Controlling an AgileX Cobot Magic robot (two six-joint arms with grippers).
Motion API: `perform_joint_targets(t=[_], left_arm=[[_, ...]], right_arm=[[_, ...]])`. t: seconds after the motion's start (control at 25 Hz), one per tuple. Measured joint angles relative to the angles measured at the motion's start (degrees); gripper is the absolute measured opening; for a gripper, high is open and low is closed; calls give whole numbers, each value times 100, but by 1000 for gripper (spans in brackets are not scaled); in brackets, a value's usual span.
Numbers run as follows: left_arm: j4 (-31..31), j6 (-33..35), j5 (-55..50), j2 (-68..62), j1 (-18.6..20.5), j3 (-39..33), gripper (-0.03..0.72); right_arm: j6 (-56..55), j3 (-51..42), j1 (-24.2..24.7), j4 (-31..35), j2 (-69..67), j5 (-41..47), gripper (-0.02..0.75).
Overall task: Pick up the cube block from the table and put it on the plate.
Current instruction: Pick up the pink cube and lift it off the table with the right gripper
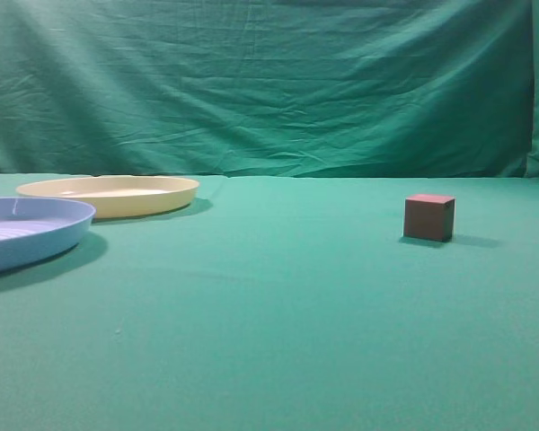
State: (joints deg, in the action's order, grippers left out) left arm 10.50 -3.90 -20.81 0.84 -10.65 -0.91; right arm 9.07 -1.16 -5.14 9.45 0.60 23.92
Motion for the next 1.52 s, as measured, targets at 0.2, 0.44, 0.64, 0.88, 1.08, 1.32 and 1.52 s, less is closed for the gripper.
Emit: perform_joint_targets(t=[0.2,0.44,0.64,0.88,1.08,1.32,1.52], left_arm=[[0,0,0,0,0,0,0],[0,0,0,0,0,0,0],[0,0,0,0,0,0,0],[0,0,0,0,0,0,0],[0,0,0,0,0,0,0],[0,0,0,0,0,0,0],[0,0,0,0,0,0,0]], right_arm=[[0,0,0,0,0,0,0],[0,0,0,0,0,0,0],[0,0,0,-72,0,-12,0],[-104,-38,0,-103,0,-568,0],[-360,-38,-33,469,0,-2145,0],[-383,748,-306,466,-662,-1919,0],[-264,1848,-481,479,-2621,-877,0]])
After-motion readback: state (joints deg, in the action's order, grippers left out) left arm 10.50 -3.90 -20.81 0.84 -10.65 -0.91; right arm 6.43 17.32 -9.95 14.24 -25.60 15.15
